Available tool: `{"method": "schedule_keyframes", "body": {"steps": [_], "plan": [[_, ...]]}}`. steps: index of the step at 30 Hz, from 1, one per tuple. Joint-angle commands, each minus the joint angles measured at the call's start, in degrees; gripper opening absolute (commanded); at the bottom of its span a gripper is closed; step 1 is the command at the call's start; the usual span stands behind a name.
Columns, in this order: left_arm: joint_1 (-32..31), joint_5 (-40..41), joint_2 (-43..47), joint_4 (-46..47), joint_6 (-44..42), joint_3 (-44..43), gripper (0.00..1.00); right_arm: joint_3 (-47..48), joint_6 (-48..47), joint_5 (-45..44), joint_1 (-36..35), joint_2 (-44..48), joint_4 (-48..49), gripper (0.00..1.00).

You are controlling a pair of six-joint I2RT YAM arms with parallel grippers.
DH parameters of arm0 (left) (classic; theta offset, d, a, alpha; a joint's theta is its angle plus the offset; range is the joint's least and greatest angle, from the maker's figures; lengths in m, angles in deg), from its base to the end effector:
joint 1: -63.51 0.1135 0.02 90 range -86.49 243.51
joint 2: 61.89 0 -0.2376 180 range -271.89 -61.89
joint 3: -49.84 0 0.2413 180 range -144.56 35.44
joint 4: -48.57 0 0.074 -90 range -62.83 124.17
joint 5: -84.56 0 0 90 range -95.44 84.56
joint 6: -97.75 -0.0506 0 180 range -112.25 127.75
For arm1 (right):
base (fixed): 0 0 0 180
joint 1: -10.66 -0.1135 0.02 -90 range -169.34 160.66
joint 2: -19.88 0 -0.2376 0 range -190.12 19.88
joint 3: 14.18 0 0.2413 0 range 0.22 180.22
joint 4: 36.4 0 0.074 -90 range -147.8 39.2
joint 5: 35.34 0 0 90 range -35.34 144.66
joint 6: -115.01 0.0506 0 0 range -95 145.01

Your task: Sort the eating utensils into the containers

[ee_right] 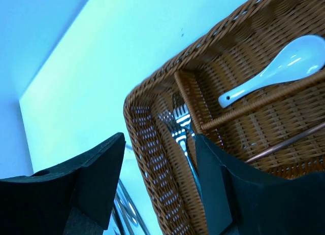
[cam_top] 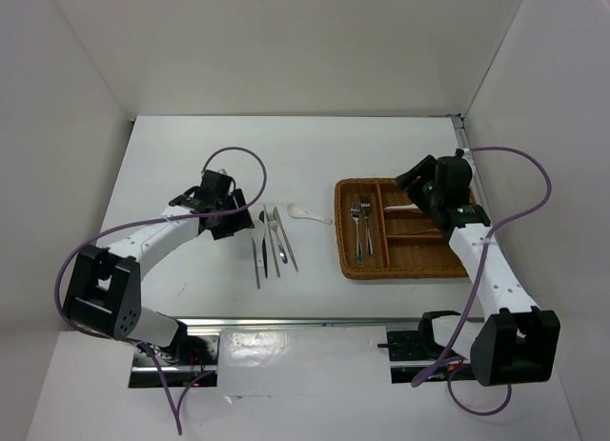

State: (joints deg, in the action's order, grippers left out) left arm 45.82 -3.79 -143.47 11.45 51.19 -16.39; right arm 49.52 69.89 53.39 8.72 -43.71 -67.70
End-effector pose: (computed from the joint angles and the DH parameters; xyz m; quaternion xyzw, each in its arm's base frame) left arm 0.2803 -0.0879 0.1859 -0.2155 0.9219 -0.1518 0.2839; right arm 0.2621 0.0078 0.2622 0.3239 0.8087 0.1862 0.4544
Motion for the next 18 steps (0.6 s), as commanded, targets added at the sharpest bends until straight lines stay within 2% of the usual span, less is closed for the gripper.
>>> {"method": "schedule_keyframes", "body": {"steps": [1,6,12,15,18], "plan": [[-1.2,0.6,-0.9,3.5,-1.9,-0.4,0.73,-1.0,-6.3,7.3,0.1,-1.6,4.6,0.65],[-1.2,0.1,-2.2,4.9,-2.0,0.2,0.70,-1.0,-8.1,8.0,0.1,-1.0,3.2,0.65],[-0.6,2.2,-5.9,2.3,-0.5,-1.8,0.59,-2.2,-8.6,6.7,0.1,0.9,2.7,0.65],[-0.6,2.2,-5.9,0.9,-1.9,-2.5,0.55,-2.2,-8.6,5.4,0.1,0.9,2.1,0.65],[-0.6,1.7,-3.2,-0.2,-2.4,0.1,0.55,-2.2,-8.6,4.3,0.1,0.4,1.6,0.65]]}}
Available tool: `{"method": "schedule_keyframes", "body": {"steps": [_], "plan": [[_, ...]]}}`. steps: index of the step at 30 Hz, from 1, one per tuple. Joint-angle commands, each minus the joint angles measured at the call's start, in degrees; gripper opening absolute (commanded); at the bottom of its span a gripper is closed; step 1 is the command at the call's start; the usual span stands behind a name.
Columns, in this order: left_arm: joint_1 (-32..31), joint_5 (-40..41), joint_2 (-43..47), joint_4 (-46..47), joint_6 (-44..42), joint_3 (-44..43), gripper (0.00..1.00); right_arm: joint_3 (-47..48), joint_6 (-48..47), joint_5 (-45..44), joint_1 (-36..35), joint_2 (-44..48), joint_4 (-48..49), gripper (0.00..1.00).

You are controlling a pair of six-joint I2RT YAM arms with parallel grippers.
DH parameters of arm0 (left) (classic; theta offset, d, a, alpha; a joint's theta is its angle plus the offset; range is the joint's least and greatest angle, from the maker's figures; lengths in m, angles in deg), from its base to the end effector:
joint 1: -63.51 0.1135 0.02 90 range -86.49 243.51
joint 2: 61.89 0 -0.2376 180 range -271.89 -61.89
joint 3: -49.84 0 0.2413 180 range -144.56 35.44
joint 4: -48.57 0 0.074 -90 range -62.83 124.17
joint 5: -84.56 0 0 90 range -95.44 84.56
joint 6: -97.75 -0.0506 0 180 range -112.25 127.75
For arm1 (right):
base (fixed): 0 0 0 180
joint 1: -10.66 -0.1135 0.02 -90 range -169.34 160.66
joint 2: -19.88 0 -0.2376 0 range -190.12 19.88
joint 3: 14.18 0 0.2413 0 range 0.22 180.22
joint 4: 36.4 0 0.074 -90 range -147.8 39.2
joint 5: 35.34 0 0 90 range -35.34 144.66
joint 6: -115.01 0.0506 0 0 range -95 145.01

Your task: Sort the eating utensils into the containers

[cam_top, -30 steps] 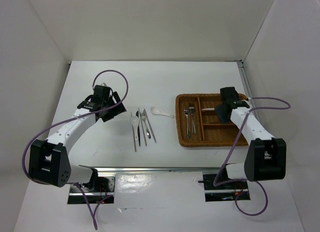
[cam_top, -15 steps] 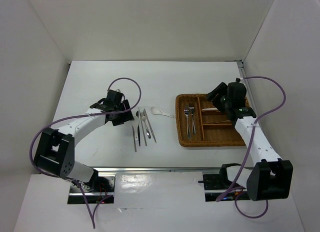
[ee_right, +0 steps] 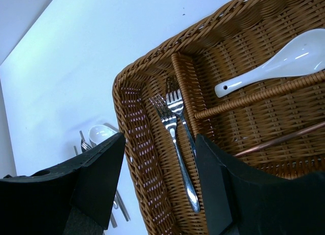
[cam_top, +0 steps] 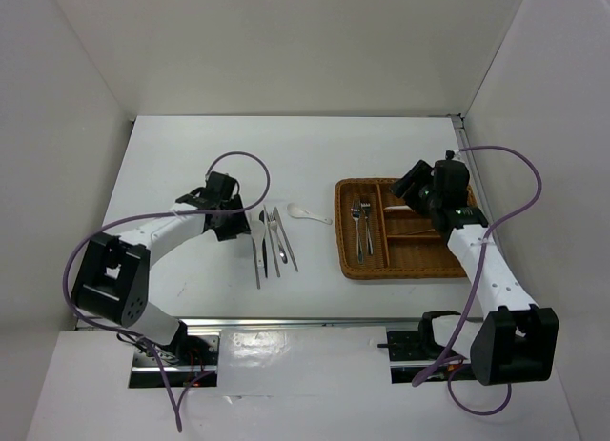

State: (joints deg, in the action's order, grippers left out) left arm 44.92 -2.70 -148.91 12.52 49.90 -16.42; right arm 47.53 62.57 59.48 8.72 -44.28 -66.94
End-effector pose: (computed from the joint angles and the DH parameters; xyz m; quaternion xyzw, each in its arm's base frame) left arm 0.2865 -0.0938 0.1610 -0.2023 0.9365 -0.1246 0.2579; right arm 0.2616 0.0131 0.2493 0.2494 0.8421 0.1959 0.4363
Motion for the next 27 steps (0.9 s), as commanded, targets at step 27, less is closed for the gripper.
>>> {"method": "schedule_keyframes", "body": {"steps": [27], "plan": [[-7.0,6.2,-4.8,-8.2,4.0,-4.8,0.48,0.6,-2.9,-5.3,0.1,-2.2,0.3,0.65]]}}
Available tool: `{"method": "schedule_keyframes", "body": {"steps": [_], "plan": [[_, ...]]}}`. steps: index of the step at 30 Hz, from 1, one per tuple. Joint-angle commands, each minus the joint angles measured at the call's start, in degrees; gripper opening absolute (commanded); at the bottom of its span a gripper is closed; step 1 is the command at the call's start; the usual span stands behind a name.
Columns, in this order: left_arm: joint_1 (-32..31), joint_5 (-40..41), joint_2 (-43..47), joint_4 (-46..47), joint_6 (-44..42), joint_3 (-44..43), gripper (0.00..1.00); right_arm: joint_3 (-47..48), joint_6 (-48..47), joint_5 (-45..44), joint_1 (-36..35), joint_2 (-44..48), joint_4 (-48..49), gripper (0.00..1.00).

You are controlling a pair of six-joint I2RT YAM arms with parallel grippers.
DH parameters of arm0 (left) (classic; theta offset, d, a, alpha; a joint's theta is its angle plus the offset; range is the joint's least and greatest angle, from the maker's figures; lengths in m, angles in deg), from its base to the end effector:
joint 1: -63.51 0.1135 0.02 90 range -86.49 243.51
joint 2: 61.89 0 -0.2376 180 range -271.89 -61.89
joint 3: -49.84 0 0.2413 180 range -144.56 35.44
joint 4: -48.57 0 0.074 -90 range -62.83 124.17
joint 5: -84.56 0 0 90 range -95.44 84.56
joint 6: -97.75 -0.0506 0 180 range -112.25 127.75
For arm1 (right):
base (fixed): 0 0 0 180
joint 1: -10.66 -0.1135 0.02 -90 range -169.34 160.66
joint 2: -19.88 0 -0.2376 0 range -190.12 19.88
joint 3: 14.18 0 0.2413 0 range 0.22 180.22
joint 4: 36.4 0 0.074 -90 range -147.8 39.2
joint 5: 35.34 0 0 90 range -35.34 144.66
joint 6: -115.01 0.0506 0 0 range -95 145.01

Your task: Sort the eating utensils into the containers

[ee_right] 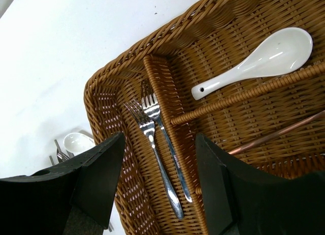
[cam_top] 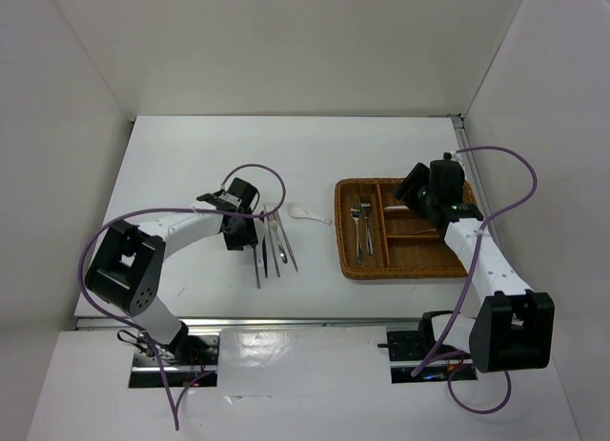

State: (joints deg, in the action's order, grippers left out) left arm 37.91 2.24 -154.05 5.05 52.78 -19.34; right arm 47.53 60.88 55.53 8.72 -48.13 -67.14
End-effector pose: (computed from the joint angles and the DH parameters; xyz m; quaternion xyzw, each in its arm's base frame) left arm 0.2740 -0.1238 0.1429 -0.1783 0.9605 -0.0640 0.2037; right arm 0.2701 0.0099 0.2323 0.2579 0.8571 0.1509 0.4196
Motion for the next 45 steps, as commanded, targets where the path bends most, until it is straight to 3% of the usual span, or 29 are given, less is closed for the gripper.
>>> {"method": "schedule_keyframes", "body": {"steps": [1,14,25,32,38,45], "plan": [[0.0,1.3,0.3,-0.8,1.1,-1.9,0.48,0.6,-1.2,-1.3,0.1,1.7,0.5,0.65],[-1.0,1.3,-5.7,-0.8,1.6,-3.6,0.47,1.1,-2.3,-3.0,0.1,1.1,0.5,0.65],[-3.2,5.8,-11.5,-6.5,1.6,-9.4,0.46,1.1,-2.3,-3.5,0.1,1.1,0.5,0.65],[-3.2,6.9,-13.4,-8.9,2.8,-9.3,0.36,1.6,-2.3,-4.0,0.1,0.6,0.0,0.65],[-2.7,3.5,-14.0,-6.9,2.8,-7.8,0.27,2.8,-5.4,0.9,0.1,0.1,0.0,0.65],[0.7,0.8,-12.1,-3.9,2.8,-4.5,0.21,3.5,-5.4,-1.1,0.1,0.6,-1.8,0.65]]}}
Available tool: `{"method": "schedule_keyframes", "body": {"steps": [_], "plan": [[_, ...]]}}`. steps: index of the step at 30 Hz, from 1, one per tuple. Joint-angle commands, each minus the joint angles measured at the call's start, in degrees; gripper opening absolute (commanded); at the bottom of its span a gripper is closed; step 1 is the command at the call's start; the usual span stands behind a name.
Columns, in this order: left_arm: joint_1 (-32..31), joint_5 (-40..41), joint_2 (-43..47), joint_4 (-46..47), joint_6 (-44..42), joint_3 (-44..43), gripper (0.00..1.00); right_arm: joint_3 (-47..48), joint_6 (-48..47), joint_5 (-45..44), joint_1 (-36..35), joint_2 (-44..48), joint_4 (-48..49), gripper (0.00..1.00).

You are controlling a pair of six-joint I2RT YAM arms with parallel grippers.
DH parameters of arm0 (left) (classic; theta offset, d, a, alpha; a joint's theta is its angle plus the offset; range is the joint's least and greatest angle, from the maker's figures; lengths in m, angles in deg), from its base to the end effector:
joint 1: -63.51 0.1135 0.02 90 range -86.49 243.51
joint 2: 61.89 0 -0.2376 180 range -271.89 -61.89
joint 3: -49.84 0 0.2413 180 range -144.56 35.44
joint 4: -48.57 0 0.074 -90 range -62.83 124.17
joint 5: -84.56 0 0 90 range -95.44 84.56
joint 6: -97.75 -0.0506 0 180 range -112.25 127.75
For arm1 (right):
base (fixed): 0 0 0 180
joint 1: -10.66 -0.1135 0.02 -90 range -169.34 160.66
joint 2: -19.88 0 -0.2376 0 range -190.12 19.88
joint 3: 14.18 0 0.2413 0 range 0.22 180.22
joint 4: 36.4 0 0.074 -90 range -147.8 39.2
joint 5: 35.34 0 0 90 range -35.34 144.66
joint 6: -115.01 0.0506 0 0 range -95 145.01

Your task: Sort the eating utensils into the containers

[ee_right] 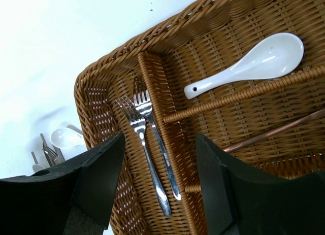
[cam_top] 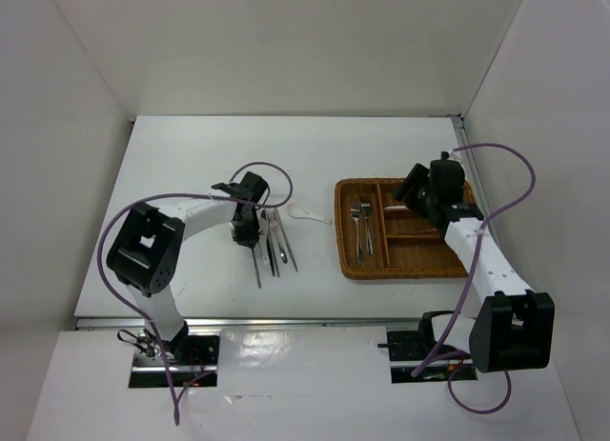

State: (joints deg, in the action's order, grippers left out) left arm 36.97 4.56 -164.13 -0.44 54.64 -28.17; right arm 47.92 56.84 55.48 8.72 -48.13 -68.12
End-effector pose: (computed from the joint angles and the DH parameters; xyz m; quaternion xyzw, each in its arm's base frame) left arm 0.2957 -0.1379 0.1281 -0.1866 0.9678 -0.0177 0.1679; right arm 0.2695 0.0099 0.2329 0.2284 0.8678 0.1343 0.4204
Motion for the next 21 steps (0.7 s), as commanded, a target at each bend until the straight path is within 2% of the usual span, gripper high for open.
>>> {"method": "schedule_keyframes", "body": {"steps": [1,4,12,21], "plan": [[2.6,-1.6,-1.1,2.6,0.9,4.8,0.19,3.1,-1.3,-1.1,0.1,0.0,-1.5,0.65],[4.0,-2.9,-0.6,3.1,-0.3,5.5,0.19,5.7,-0.8,-0.6,0.1,-1.4,-2.0,0.65],[4.0,1.1,3.9,0.9,-2.9,2.4,0.19,10.6,-4.1,2.3,0.1,-4.3,-1.3,0.65],[4.0,0.0,9.3,2.0,-2.9,1.8,0.18,10.6,-6.5,12.9,-0.5,-4.9,3.3,0.65]]}}
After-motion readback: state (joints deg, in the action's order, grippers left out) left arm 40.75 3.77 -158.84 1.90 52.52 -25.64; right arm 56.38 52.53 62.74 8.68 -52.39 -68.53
